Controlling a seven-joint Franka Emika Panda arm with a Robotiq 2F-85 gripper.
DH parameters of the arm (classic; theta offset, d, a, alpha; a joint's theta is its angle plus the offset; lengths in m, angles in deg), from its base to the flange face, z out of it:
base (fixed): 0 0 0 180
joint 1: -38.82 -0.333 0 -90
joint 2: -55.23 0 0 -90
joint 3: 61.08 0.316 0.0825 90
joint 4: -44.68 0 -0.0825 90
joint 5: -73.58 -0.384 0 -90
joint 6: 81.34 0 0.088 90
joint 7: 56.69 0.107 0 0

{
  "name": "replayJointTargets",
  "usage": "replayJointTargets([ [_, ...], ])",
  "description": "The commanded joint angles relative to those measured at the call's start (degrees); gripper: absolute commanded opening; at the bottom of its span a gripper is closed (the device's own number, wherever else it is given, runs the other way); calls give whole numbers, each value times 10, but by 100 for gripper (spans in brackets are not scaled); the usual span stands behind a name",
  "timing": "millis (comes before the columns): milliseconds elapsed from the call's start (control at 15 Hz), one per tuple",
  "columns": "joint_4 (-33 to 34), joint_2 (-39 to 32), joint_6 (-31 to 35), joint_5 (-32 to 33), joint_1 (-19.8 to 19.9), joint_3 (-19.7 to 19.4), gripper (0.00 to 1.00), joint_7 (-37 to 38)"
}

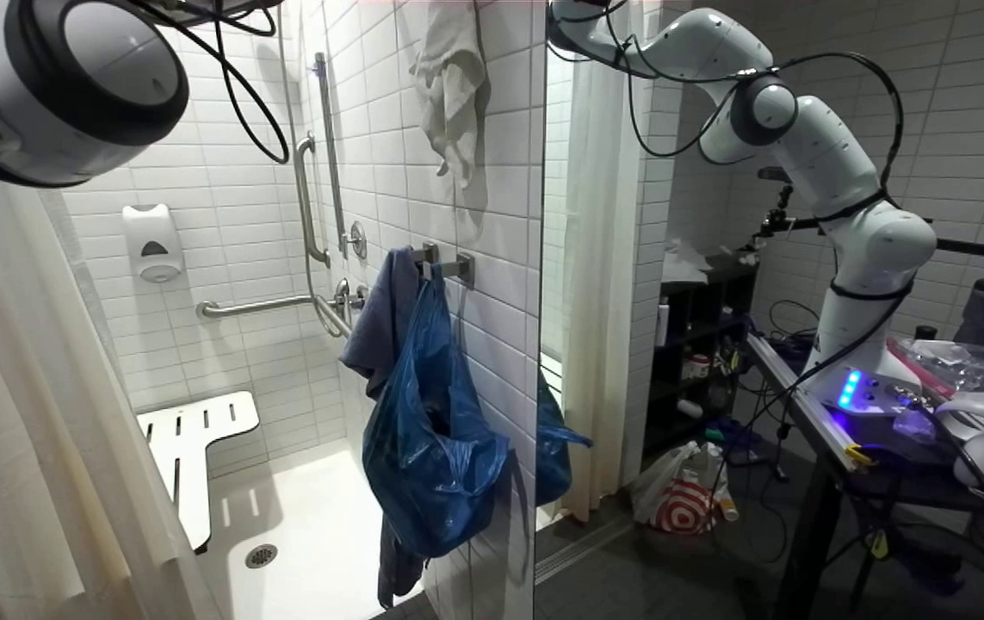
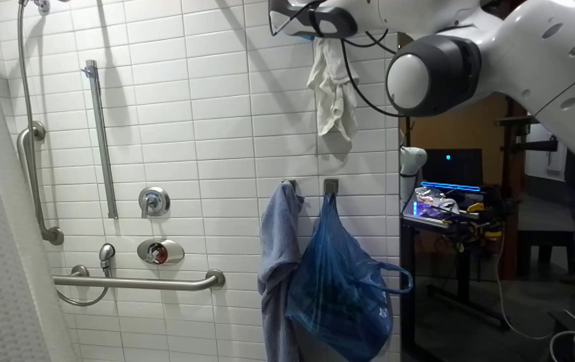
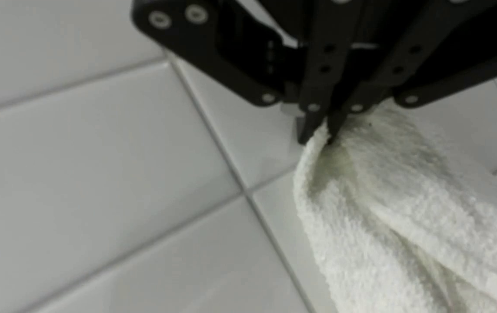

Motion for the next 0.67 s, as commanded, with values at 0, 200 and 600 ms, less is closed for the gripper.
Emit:
replayJointTargets([
  [0, 0, 21, 31, 25, 4, -11, 1, 51],
  [200, 0, 40, 46, 34, 12, -10, 1, 82],
  [600, 1, 77, 78, 43, 21, -7, 1, 121],
])
